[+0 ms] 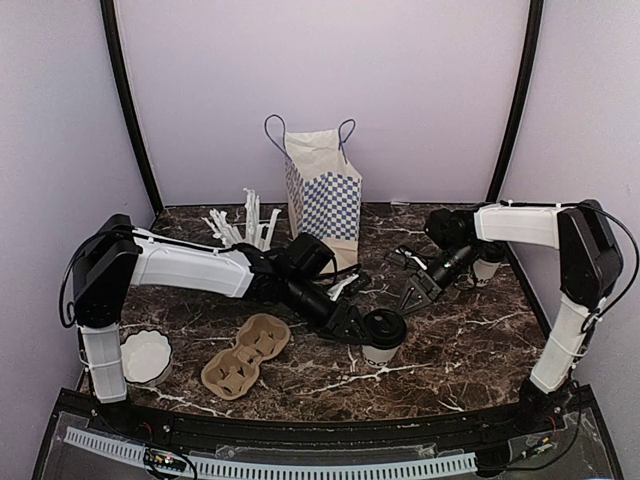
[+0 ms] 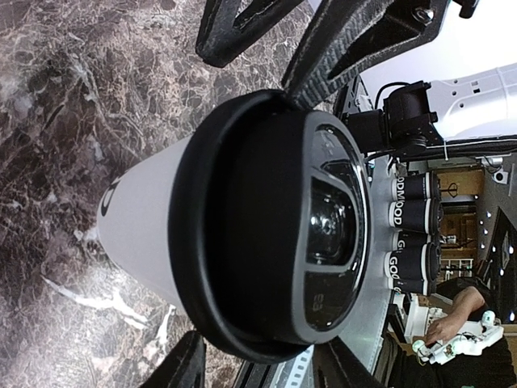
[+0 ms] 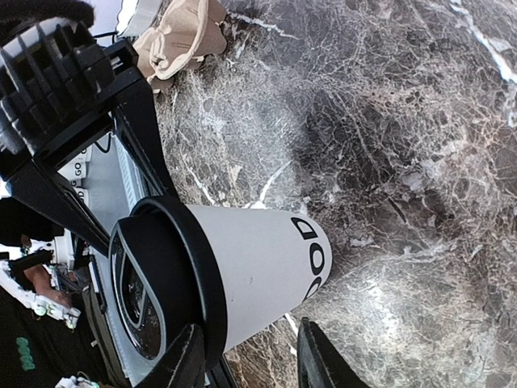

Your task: Pack the takeout coffee

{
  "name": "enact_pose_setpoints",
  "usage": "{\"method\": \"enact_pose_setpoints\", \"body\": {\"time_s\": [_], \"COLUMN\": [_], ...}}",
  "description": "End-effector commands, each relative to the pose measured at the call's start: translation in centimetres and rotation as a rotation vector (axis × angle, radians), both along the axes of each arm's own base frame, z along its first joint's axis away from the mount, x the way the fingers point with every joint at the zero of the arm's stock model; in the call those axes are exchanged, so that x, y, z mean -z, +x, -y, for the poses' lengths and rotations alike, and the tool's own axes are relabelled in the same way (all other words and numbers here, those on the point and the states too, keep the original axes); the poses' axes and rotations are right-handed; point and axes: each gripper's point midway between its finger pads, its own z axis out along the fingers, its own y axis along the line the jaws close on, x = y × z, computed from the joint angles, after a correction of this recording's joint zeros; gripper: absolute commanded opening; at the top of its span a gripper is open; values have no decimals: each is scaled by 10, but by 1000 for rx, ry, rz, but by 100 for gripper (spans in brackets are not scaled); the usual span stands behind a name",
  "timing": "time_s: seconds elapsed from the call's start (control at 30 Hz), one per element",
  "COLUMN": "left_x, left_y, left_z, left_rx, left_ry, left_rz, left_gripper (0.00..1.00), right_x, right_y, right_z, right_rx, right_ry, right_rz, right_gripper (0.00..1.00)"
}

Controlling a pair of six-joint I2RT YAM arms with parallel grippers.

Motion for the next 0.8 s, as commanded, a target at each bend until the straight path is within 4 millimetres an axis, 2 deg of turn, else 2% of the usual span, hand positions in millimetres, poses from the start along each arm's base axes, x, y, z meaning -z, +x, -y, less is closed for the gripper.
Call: {"method": "enact_pose_setpoints", "body": {"time_s": [0.0, 0.07, 0.17, 0.33, 0.43, 0.5, 0.6, 0.67, 0.77], "left_x": [94, 86, 54, -8, -35, -52, -66, -70, -70], "left_y": [5, 7, 10, 4, -3, -7, -7, -5, 10], "left_z": [-52, -47, -32, -14, -7, -7, -7, -9, -9], "left_rx": [-85, -69, -30, 49, 90, 108, 125, 125, 86], "left_ry": [353, 325, 232, 61, -36, -75, -91, -84, -65], "left_rz": [-34, -16, 51, 118, 135, 150, 181, 203, 236], "left_gripper": [46, 45, 46, 51, 55, 57, 58, 58, 58], "right_x": [55, 49, 22, -33, -51, -54, -52, -50, -49], "right_y": [3, 4, 4, 9, 6, 2, -9, -16, -26], "right_z": [21, 19, 11, 5, 8, 10, 14, 16, 17], "right_rx": [3, 0, -17, -24, -28, -31, -42, -55, -80], "right_ry": [-225, -205, -122, 9, 40, 37, 43, 48, 58], "right_rz": [14, 24, 53, 140, 175, 179, 173, 178, 217], "right_gripper": [36, 36, 36, 46, 53, 59, 69, 80, 91]}}
